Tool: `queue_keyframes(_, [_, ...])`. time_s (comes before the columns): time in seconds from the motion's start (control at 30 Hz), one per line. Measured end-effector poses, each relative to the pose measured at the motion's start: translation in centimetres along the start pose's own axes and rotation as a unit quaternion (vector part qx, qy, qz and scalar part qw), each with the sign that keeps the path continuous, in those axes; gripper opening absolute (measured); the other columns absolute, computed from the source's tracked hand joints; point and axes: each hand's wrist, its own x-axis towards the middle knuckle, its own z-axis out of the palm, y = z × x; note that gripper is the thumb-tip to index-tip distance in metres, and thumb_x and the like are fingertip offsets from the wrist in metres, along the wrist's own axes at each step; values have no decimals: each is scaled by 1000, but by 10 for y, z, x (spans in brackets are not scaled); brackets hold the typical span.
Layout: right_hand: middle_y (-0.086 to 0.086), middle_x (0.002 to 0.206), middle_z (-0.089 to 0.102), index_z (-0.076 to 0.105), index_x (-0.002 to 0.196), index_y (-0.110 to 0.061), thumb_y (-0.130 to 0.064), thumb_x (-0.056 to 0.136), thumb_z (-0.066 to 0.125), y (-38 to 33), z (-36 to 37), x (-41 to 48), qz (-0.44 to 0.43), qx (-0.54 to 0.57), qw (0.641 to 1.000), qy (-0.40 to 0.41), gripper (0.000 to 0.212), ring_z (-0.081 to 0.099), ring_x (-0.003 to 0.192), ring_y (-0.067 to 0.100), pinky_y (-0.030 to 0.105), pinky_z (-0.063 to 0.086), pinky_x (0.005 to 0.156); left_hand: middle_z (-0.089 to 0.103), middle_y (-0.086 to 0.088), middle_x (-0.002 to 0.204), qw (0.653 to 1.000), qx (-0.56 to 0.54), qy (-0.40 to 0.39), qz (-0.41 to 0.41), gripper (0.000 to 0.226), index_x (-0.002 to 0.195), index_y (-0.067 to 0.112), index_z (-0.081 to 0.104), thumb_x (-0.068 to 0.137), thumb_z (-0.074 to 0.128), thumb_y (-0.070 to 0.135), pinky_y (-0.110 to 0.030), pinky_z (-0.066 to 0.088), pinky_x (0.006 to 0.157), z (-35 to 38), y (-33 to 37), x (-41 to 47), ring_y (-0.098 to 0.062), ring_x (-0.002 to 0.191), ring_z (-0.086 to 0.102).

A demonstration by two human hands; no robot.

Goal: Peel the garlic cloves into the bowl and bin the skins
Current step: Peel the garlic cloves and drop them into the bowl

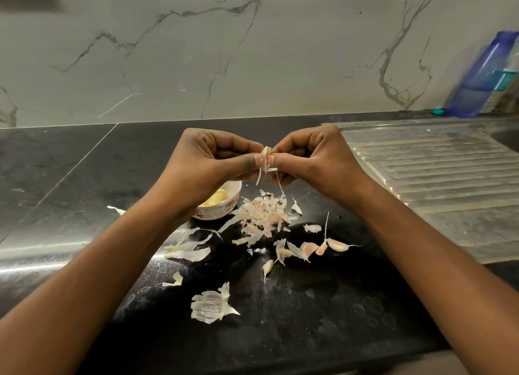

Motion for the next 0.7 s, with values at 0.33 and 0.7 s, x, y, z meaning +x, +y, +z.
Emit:
queue_keyframes(0.33, [13,78,78,79,94,2,-3,94,76,1,-3,1,-3,-4,1000,5,6,77,69,30,33,65,65,81,-14,99,998,-51,3,-38,30,114,2,74,86,75,-6,-30,65,81,1,1,0,-28,92,80])
queue_keyframes(0.7, [11,87,81,81,103,0,-16,90,84,-3,-5,-1,-7,1,1000,-11,20,79,77,31,39,67,71,82,-9,97,999,27,18,8,30,109,4,78,80,84,7,-30,65,80,2,-3,-1,-24,90,80])
